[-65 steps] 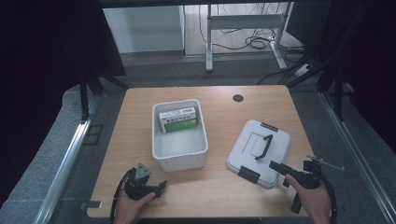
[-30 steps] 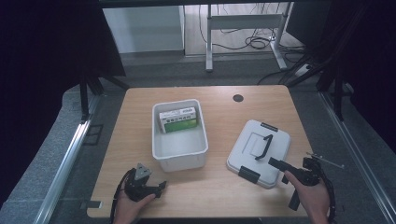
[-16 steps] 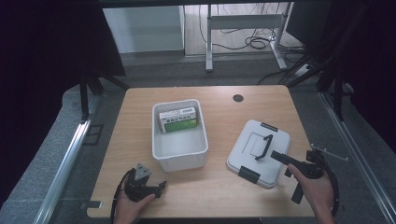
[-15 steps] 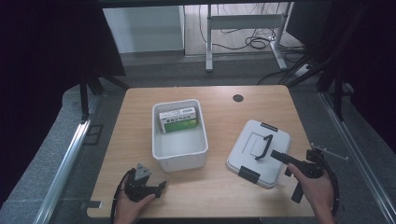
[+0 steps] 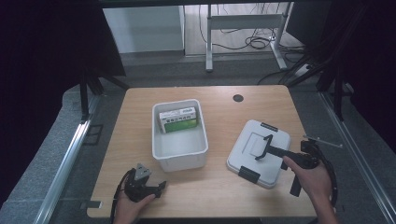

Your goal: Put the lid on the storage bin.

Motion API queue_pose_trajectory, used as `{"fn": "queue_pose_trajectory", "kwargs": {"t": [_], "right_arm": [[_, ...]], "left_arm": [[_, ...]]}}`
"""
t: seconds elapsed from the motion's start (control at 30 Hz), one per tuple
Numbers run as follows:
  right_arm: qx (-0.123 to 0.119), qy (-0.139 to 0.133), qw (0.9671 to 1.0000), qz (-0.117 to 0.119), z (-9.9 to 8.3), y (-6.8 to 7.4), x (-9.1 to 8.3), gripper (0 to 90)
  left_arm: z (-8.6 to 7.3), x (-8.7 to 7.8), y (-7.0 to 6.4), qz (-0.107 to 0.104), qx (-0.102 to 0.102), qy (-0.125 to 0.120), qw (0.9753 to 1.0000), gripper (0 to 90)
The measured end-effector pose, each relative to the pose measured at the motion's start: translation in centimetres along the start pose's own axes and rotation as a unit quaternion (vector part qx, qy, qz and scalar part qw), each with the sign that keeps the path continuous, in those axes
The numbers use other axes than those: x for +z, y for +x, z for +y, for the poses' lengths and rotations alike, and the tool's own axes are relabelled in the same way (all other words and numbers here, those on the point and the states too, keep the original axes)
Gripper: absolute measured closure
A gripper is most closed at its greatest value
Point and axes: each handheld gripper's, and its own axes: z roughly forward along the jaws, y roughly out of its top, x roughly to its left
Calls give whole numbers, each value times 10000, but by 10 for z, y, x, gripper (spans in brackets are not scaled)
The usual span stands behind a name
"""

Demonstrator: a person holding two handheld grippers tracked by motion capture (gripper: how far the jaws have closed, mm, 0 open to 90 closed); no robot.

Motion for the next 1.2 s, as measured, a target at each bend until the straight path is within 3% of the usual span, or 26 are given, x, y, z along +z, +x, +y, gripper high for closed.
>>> {"fn": "queue_pose_trajectory", "kwargs": {"t": [0.4, 0.8, 1.03, 1.2], "right_arm": [[-132, 153, 9996, -194, 19, 13, 4, 360], [-84, 396, 9977, -551, 33, 10, 23, 385], [43, 563, 9954, -780, 42, 8, 33, 404], [134, 779, 9912, -1061, 49, 5, 43, 415]], "left_arm": [[0, 0, 0, 8, 0, 2, 10000, 125], [-1, -1, 0, 6, 2, 3, 10000, 125], [-1, -1, 0, 6, 2, 2, 10000, 125], [-1, -1, 0, 5, 1, 2, 10000, 125]]}}
